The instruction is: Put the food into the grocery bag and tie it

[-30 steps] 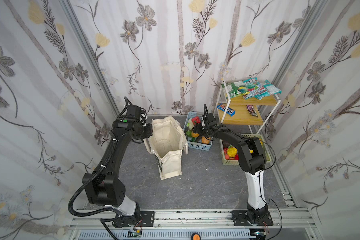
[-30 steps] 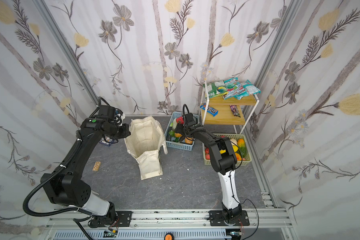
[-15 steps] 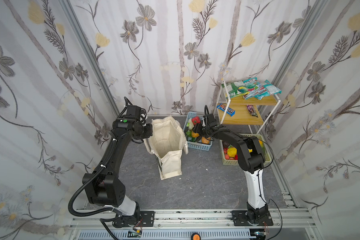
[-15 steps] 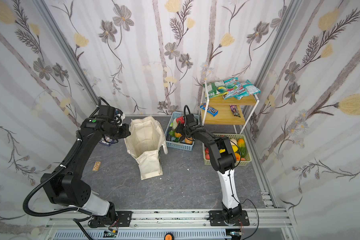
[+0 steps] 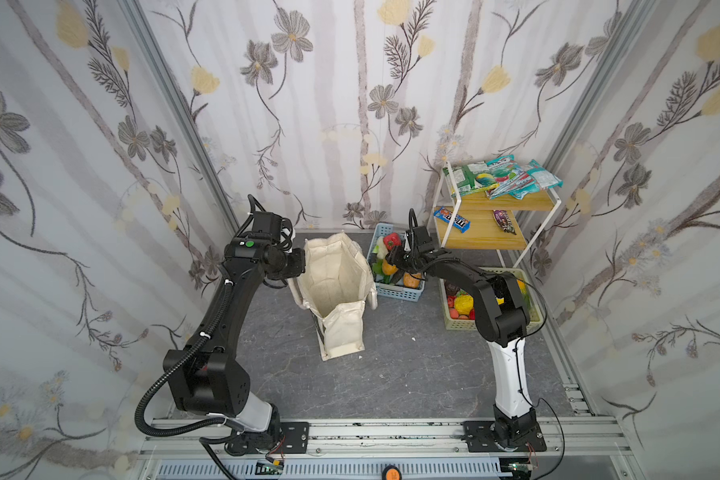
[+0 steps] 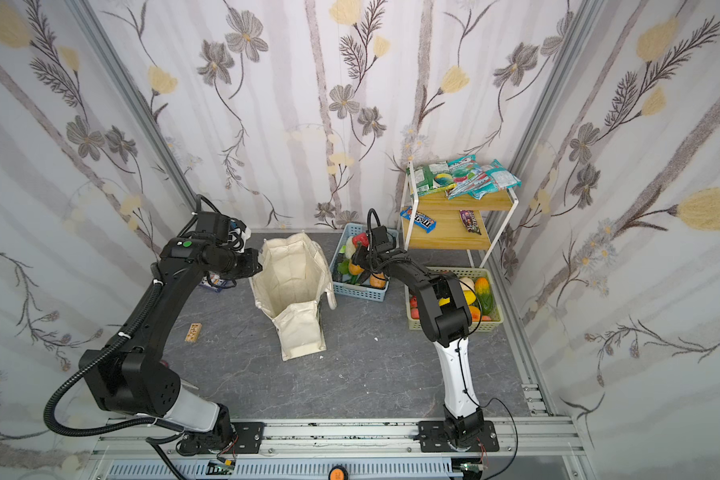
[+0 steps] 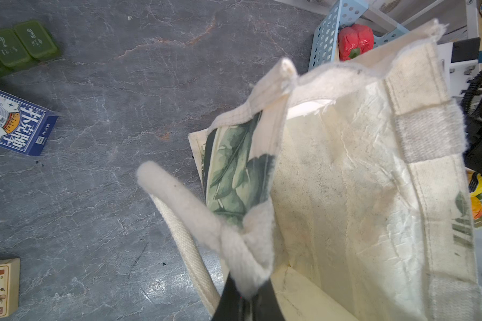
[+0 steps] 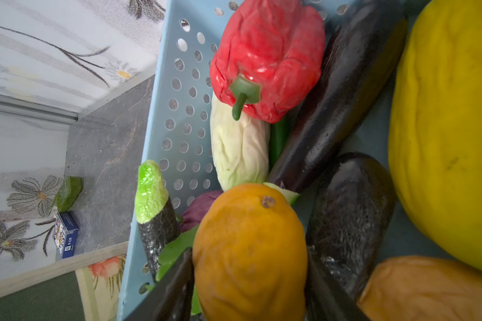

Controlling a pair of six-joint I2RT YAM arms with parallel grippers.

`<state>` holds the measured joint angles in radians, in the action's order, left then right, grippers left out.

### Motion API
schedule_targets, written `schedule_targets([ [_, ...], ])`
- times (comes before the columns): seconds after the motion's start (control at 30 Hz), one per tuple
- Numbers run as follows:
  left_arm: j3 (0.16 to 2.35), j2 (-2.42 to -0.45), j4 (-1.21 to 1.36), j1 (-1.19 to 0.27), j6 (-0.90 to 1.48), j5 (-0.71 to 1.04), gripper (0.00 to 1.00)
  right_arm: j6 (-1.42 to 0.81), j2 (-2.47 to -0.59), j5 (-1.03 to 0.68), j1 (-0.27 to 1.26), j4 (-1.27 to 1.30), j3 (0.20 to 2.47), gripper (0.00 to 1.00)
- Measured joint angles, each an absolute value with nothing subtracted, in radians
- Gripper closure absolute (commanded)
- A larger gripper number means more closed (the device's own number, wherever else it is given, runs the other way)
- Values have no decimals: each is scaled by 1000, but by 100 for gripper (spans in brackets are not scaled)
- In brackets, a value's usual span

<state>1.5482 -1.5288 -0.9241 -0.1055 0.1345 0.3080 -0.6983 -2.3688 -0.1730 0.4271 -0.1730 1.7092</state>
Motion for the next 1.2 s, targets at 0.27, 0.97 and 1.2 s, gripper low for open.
schedule_targets([
  [0.27, 1541, -1521, -925, -105, 127, 308, 100, -695, -2316, -178, 427, -169, 1678, 44],
  [0.97, 1531, -1477, -940, -83, 106, 388, 100, -609, -1937, -184, 447, -165, 1530, 43],
  [1.2, 1543, -1476, -935, -83, 110, 409, 100, -562, -1801, -187, 544, -221, 1560, 42],
])
